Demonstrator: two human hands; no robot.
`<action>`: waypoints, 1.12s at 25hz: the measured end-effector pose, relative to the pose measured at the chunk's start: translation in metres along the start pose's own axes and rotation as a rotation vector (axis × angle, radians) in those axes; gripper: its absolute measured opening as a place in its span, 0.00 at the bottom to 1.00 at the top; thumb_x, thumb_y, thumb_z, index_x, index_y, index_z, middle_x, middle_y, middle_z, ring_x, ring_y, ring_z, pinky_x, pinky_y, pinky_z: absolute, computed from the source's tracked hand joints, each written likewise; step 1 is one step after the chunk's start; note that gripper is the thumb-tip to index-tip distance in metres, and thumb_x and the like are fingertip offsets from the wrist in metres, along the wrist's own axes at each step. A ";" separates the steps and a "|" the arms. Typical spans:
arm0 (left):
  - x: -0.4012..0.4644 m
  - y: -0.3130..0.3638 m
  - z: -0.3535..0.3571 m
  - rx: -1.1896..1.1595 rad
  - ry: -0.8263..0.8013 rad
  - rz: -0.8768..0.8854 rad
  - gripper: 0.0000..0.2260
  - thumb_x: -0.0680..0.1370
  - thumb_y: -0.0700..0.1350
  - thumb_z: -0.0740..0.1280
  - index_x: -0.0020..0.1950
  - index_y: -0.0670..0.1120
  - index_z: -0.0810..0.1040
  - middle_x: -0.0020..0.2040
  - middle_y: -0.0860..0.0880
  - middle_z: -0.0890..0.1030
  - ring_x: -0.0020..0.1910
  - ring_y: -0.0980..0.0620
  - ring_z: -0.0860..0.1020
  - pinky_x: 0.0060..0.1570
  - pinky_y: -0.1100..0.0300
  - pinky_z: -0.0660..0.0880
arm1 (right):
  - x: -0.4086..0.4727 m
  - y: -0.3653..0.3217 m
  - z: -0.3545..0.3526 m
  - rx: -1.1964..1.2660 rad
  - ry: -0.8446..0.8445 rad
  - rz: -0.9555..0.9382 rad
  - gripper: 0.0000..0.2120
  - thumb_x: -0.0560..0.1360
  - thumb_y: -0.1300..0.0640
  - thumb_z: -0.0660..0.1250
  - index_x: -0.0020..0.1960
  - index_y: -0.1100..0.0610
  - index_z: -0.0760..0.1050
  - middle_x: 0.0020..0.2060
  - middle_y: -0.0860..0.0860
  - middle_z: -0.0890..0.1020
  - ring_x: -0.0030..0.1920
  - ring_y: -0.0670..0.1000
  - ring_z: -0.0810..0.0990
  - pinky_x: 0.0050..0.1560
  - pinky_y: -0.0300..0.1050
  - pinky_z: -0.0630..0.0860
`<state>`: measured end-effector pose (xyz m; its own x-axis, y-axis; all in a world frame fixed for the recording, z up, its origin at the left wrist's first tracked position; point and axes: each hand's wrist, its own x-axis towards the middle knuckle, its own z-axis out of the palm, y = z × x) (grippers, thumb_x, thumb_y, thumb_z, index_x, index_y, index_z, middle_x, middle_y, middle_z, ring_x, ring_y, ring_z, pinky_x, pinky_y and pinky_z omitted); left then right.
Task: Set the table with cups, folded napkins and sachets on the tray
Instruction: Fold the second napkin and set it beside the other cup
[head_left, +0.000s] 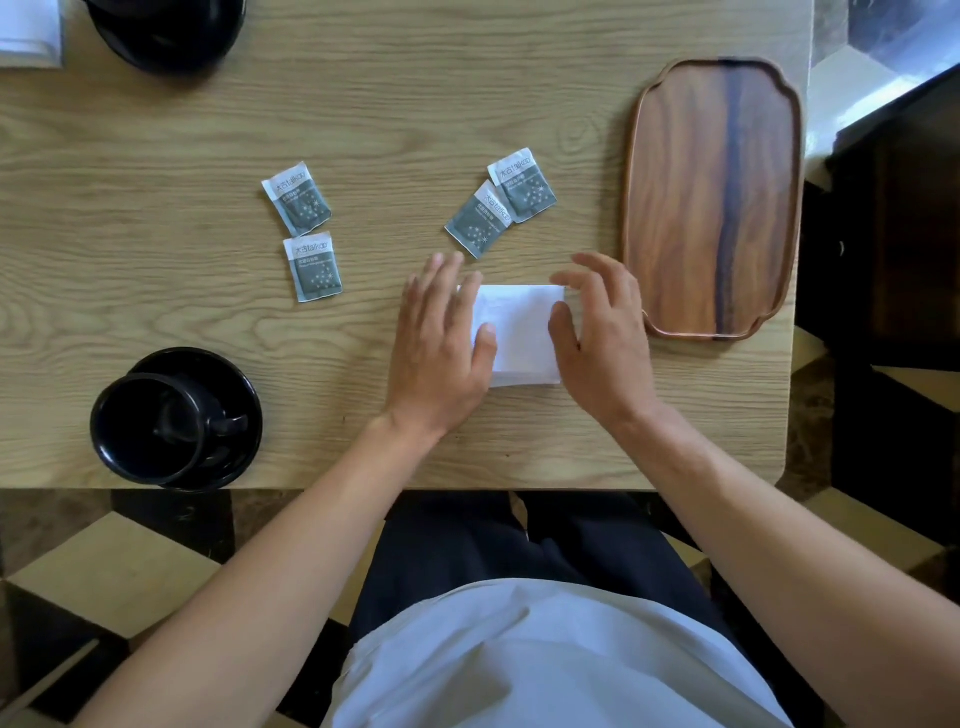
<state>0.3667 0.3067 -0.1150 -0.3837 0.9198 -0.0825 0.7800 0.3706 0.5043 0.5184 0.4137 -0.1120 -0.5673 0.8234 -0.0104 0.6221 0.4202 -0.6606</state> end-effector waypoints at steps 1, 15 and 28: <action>-0.001 0.003 0.007 0.075 -0.015 0.043 0.24 0.82 0.47 0.58 0.75 0.36 0.69 0.78 0.36 0.65 0.79 0.37 0.60 0.78 0.39 0.56 | -0.002 -0.002 0.006 -0.048 -0.009 -0.059 0.15 0.81 0.63 0.63 0.67 0.63 0.75 0.71 0.60 0.73 0.74 0.61 0.68 0.76 0.46 0.62; -0.006 -0.011 0.050 0.386 -0.133 0.097 0.37 0.83 0.61 0.54 0.81 0.35 0.54 0.82 0.35 0.53 0.82 0.39 0.51 0.77 0.34 0.52 | -0.015 0.049 0.028 -0.446 -0.247 -0.328 0.29 0.86 0.47 0.52 0.83 0.60 0.54 0.83 0.55 0.55 0.83 0.58 0.52 0.82 0.58 0.51; 0.039 -0.014 -0.014 0.193 -0.229 0.006 0.24 0.72 0.53 0.70 0.64 0.43 0.75 0.58 0.43 0.73 0.60 0.41 0.70 0.57 0.50 0.67 | 0.039 0.009 -0.006 -0.244 -0.451 -0.034 0.27 0.70 0.51 0.71 0.68 0.55 0.74 0.57 0.55 0.75 0.63 0.59 0.68 0.64 0.51 0.71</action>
<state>0.3339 0.3357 -0.1136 -0.2750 0.9190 -0.2826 0.8697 0.3630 0.3343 0.5051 0.4517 -0.1134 -0.7323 0.5837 -0.3507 0.6765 0.5652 -0.4720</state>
